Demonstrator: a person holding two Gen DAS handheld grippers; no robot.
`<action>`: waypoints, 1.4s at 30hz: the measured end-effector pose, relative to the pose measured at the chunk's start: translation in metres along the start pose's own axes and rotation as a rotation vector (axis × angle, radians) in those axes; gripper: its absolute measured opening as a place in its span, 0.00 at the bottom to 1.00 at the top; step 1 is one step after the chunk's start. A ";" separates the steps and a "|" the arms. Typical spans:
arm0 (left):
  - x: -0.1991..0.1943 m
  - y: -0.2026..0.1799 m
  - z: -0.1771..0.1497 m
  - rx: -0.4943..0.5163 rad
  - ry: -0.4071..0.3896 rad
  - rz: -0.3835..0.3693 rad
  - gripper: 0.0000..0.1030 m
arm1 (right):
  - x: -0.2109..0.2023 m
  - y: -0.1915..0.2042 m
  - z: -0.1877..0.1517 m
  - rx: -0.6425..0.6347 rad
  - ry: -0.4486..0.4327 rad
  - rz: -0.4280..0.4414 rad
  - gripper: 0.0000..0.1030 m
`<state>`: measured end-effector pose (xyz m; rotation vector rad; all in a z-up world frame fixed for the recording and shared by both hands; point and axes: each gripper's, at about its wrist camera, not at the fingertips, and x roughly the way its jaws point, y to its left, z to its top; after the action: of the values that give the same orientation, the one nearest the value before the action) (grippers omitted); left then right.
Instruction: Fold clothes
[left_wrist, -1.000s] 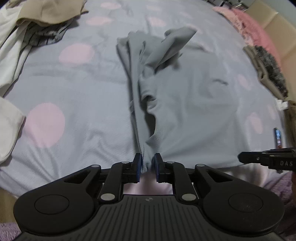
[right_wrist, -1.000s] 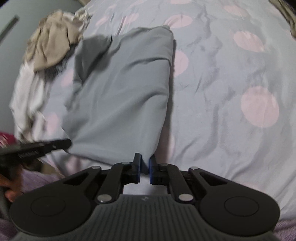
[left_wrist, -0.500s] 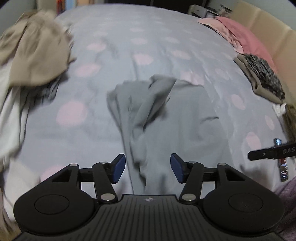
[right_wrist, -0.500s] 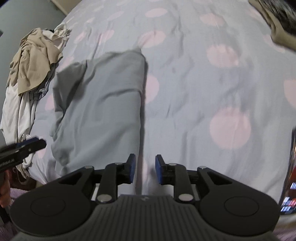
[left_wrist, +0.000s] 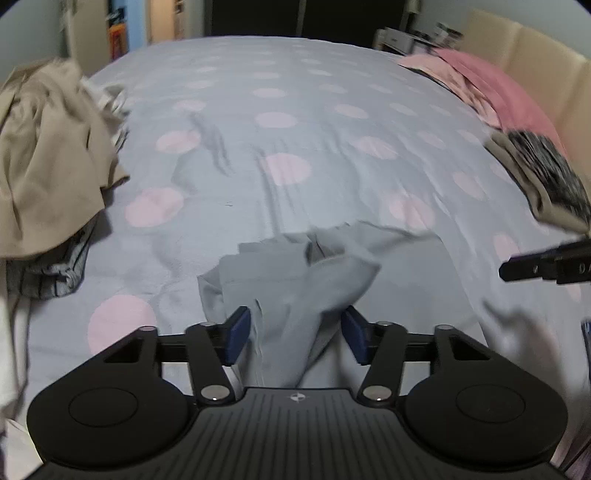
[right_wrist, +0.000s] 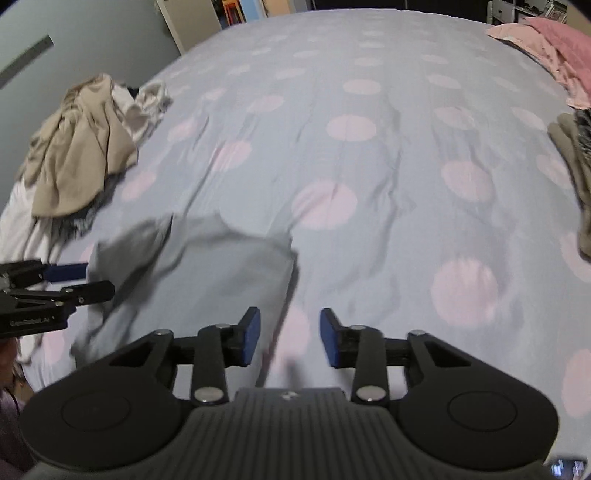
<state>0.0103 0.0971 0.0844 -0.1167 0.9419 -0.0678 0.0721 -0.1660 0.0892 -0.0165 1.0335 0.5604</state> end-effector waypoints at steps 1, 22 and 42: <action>0.003 0.005 0.003 -0.029 0.000 -0.004 0.31 | 0.006 -0.005 0.005 0.011 0.004 0.014 0.18; 0.039 0.041 0.016 -0.157 0.015 0.129 0.38 | 0.093 -0.053 0.042 0.415 0.168 0.239 0.10; 0.027 0.061 0.013 -0.254 -0.029 0.091 0.54 | 0.059 -0.032 0.048 0.246 -0.039 0.061 0.50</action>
<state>0.0374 0.1553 0.0626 -0.3082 0.9228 0.1376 0.1475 -0.1552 0.0586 0.2425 1.0620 0.4839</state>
